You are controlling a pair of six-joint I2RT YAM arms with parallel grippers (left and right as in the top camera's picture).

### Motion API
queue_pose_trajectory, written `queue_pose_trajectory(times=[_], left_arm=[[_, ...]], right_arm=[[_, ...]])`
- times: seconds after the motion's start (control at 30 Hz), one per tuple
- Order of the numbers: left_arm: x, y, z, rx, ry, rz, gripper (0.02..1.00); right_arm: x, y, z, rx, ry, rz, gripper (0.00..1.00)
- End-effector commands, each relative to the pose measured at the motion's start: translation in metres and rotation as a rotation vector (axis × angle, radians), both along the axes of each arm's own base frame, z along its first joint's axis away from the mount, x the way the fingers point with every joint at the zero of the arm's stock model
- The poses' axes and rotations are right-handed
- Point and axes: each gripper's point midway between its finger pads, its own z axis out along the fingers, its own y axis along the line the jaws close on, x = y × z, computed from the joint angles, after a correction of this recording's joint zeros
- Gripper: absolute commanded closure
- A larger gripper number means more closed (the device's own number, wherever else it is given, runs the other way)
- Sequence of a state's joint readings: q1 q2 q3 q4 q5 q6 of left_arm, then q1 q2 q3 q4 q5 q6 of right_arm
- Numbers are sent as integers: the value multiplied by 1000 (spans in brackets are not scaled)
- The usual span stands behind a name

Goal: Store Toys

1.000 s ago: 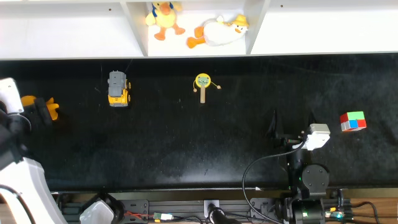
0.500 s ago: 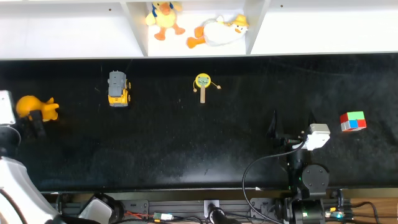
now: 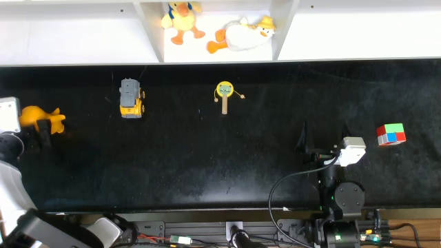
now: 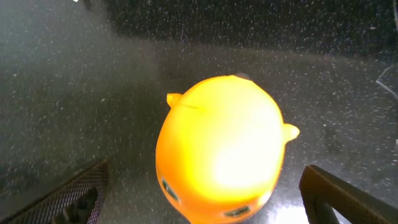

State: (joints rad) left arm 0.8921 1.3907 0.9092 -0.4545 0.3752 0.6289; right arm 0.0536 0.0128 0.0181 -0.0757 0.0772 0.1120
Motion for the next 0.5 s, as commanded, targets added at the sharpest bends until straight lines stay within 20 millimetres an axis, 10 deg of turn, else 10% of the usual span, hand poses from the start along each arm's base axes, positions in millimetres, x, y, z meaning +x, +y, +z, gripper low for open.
queue_pose_trajectory(times=[0.03,0.5], left_arm=[[4,0,-11,-12,-1,-35,20],[13,5,-10,0,-37,-50,36]], right_arm=[[0,1,-4,8,2,5,5],[0,1,-4,8,2,5,9]])
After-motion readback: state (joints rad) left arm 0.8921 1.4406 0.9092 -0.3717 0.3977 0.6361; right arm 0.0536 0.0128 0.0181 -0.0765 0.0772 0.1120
